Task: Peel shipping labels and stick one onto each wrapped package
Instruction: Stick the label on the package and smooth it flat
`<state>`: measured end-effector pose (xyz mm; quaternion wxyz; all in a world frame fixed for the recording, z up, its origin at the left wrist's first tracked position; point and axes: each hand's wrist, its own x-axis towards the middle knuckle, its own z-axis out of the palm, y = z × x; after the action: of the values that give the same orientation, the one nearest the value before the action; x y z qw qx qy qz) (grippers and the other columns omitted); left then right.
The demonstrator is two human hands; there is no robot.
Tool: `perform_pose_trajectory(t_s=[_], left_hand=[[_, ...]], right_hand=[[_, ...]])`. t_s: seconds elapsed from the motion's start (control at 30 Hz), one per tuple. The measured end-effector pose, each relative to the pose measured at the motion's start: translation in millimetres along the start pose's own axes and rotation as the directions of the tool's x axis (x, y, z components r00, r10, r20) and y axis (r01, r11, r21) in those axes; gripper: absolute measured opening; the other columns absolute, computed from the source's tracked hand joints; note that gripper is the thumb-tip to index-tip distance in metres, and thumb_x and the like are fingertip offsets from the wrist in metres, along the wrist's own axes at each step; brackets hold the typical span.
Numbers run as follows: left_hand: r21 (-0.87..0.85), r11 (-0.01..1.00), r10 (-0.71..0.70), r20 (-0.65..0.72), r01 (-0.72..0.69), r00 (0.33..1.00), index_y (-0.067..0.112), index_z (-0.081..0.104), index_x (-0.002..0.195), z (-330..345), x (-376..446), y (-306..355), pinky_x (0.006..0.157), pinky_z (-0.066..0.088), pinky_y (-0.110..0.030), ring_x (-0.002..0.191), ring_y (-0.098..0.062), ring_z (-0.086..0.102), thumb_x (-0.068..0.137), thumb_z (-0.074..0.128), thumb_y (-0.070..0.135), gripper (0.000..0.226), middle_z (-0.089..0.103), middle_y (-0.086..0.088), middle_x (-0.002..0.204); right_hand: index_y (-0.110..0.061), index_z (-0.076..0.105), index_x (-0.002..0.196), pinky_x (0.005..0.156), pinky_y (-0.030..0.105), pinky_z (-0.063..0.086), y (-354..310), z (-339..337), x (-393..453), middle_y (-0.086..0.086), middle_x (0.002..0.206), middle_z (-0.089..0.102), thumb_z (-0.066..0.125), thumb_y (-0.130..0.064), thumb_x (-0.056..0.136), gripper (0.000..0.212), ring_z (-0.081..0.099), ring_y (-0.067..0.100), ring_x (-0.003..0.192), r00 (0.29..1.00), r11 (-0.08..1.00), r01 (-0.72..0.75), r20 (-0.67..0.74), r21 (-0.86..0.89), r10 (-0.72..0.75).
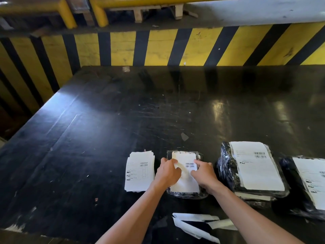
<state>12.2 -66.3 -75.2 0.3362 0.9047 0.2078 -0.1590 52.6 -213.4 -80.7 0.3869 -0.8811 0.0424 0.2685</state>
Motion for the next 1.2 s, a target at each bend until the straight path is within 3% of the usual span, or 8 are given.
perform_pose_trajectory(t_s=[0.1, 0.3, 0.47, 0.67, 0.8, 0.9, 0.97, 1.2], left_hand=[[0.024, 1.0, -0.001, 0.03, 0.0, 1.0, 0.021, 0.044, 0.146, -1.7, -3.7, 0.3, 0.098, 0.05, -0.038, 0.116, -0.032, 0.058, 0.096, 0.049, 0.026, 0.05, 0.031, -0.007, 0.148], [-0.001, 1.0, 0.011, 0.048, -0.011, 0.999, 0.025, 0.039, 0.147, -0.5, -14.7, -3.0, 0.092, 0.048, -0.034, 0.1, -0.031, 0.06, 0.094, 0.045, 0.02, 0.054, 0.03, -0.009, 0.139], [0.011, 0.996, 0.083, 0.065, -0.084, 0.994, 0.025, 0.037, 0.148, 4.6, -32.1, -15.1, 0.088, 0.042, -0.024, 0.098, -0.024, 0.054, 0.093, 0.051, 0.011, 0.058, 0.03, -0.009, 0.135], [0.036, 0.99, 0.132, 0.079, -0.135, 0.988, 0.025, 0.035, 0.148, 12.3, -52.1, -34.3, 0.101, 0.039, -0.027, 0.118, -0.028, 0.048, 0.092, 0.054, 0.008, 0.061, 0.031, -0.008, 0.132], [0.243, 0.955, 0.2, -0.11, -0.169, 0.974, 0.024, 0.035, 0.146, 14.9, -54.6, -37.0, 0.102, 0.042, -0.04, 0.125, -0.033, 0.041, 0.096, 0.048, 0.02, 0.052, 0.027, -0.009, 0.146], [0.323, 0.917, 0.28, -0.112, -0.232, 0.953, 0.027, 0.021, 0.154, 16.5, -41.6, -29.5, 0.115, 0.029, -0.049, 0.15, -0.035, 0.009, 0.102, 0.039, 0.029, 0.054, 0.003, -0.005, 0.165], [0.377, 0.891, 0.292, -0.048, -0.253, 0.955, 0.028, 0.008, 0.157, 18.7, -27.8, -26.0, 0.121, 0.014, -0.051, 0.152, -0.033, -0.014, 0.105, 0.031, 0.035, 0.057, -0.011, -0.002, 0.166], [0.434, 0.855, 0.286, 0.064, -0.285, 0.956, 0.028, -0.01, 0.156, 27.0, -2.5, -33.5, 0.124, 0.007, -0.05, 0.148, -0.026, -0.026, 0.106, 0.016, 0.046, 0.06, -0.03, 0.005, 0.159]], right_hand=[[-0.021, 0.039, 0.15, 0.062, 0.02, 0.049, -0.9, -1.5, -0.7, 0.01, 0.14, 0.034, 0.055, -0.01, 0.087, 0.066, 0.057, 0.016, 0.086, 0.998, 0.999, -0.039, 0.041, 0.014, 0.038], [-0.031, 0.032, 0.152, 0.038, 0.021, 0.041, 7.5, -3.0, -3.9, 0.017, 0.133, 0.051, 0.049, -0.006, 0.071, 0.087, 0.062, 0.026, 0.075, 0.991, 0.996, -0.063, 0.125, 0.058, 0.055], [-0.034, 0.032, 0.151, 0.046, 0.025, 0.047, 20.7, -2.5, -16.5, 0.014, 0.117, 0.052, 0.051, 0.009, 0.074, 0.09, 0.059, 0.026, 0.067, 0.988, 0.997, -0.035, 0.151, 0.073, 0.024], [-0.027, 0.035, 0.149, 0.077, 0.027, 0.043, 32.9, -0.3, -42.3, 0.009, 0.124, 0.04, 0.049, -0.001, 0.087, 0.069, 0.055, 0.024, 0.095, 0.992, 0.982, 0.078, 0.107, -0.173, -0.06], [-0.022, 0.041, 0.142, 0.08, 0.026, 0.039, 34.9, -0.4, -51.5, 0.002, 0.12, 0.037, 0.049, -0.016, 0.095, 0.049, 0.051, 0.021, 0.098, 0.983, 0.94, 0.179, 0.016, -0.292, -0.183], [-0.017, 0.033, 0.15, 0.106, 0.033, 0.037, 28.8, 3.2, -44.8, 0.001, 0.148, 0.033, 0.044, -0.023, 0.099, 0.053, 0.036, 0.021, 0.133, 0.938, 0.868, 0.304, -0.037, -0.394, -0.345], [-0.017, 0.018, 0.156, 0.118, 0.041, 0.026, 20.3, 5.7, -34.9, -0.002, 0.164, 0.011, 0.036, -0.027, 0.102, 0.058, 0.014, 0.021, 0.149, 0.929, 0.824, 0.33, 0.003, -0.46, -0.37], [-0.019, -0.006, 0.157, 0.122, 0.049, 0.01, 9.2, 7.2, 4.5, -0.005, 0.165, -0.014, 0.021, -0.036, 0.104, 0.062, -0.016, 0.021, 0.151, 0.944, 0.728, 0.32, 0.136, -0.606, -0.301]])
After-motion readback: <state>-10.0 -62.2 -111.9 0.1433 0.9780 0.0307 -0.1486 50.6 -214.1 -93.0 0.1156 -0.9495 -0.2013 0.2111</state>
